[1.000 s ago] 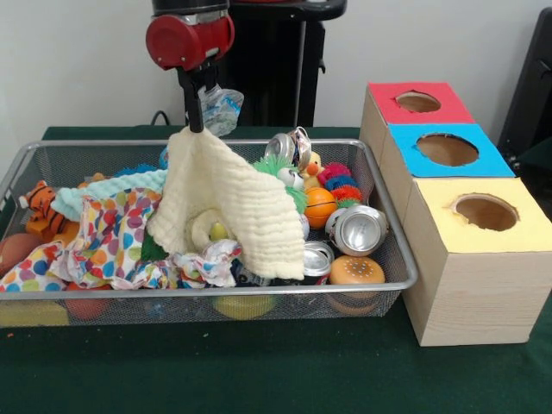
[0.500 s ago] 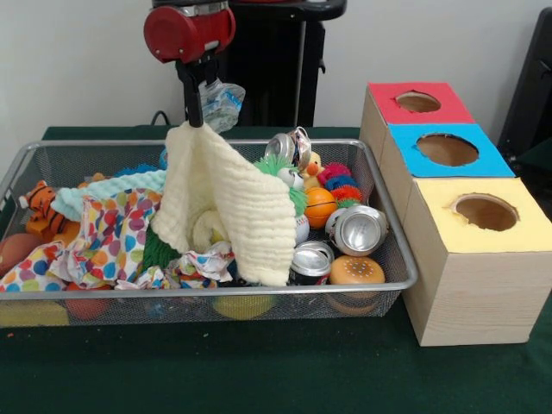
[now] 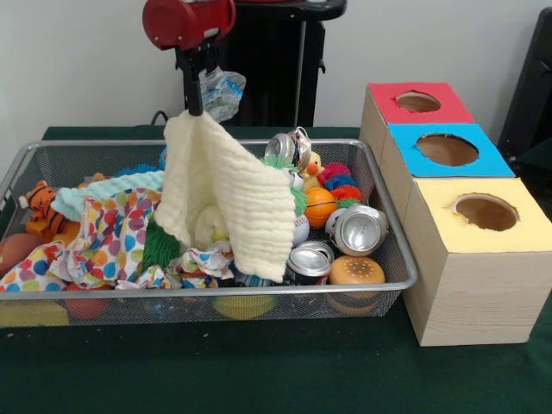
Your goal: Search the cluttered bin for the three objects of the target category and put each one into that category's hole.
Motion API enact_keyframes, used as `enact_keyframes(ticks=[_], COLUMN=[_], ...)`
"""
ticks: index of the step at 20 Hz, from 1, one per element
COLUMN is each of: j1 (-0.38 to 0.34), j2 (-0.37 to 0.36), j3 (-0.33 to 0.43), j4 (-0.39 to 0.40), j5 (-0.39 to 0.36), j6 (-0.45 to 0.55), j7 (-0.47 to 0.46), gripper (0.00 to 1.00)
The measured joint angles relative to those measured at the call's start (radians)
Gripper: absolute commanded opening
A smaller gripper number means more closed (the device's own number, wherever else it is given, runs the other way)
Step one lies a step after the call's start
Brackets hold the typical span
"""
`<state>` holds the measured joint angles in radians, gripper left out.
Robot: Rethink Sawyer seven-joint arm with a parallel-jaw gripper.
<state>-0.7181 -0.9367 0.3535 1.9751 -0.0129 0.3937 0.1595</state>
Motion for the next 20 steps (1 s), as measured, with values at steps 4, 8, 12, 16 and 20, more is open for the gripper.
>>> enact_keyframes(ticks=[4, 8, 12, 16, 20], j1=[0.005, 0.023, 0.043, 0.055, 0.065], j2=[-0.01, -0.012, -0.011, -0.004, 0.004], j3=[0.0, 0.0, 0.0, 0.0, 0.0], j4=[0.001, 0.002, 0.007, 0.02, 0.046], j5=[0.009, 0.013, 0.014, 0.016, 0.017], j6=[0.006, 0.006, 0.006, 0.005, 0.005], j7=[0.0, 0.0, 0.0, 0.0, 0.0], gripper=[0.0, 0.0, 0.0, 0.0, 0.0])
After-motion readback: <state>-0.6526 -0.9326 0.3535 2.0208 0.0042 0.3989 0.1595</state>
